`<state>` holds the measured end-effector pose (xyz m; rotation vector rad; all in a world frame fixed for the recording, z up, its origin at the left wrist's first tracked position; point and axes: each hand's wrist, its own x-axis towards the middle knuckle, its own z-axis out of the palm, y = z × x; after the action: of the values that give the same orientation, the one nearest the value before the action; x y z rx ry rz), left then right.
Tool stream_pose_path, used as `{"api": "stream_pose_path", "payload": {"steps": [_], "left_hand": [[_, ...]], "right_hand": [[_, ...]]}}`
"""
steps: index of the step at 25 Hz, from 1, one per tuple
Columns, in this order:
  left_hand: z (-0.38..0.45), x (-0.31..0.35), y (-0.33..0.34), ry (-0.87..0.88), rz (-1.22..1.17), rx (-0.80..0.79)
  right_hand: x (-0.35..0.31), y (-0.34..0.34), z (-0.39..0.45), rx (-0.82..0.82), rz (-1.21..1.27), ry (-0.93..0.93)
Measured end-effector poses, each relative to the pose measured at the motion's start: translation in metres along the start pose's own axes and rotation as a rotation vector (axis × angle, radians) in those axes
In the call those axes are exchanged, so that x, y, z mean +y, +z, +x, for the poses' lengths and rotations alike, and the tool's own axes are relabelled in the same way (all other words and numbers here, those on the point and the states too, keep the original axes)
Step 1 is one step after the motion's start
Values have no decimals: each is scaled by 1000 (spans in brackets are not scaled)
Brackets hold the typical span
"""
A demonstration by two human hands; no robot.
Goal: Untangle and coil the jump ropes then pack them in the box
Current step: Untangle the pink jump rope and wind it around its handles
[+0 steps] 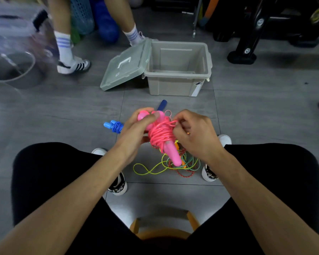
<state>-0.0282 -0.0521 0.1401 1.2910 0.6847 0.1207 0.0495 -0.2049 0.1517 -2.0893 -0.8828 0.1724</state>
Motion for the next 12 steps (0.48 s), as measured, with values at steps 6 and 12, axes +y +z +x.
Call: {"api": "stream_pose_path", "payload": {"steps": [6,12], "left_hand": [[10,0,0,-166,122,101],[3,-3,-8,-68,340,-40]], "right_hand": [[0,7,-2,-54,-7,-58],[20,1,1,-208,-193,-242]]}}
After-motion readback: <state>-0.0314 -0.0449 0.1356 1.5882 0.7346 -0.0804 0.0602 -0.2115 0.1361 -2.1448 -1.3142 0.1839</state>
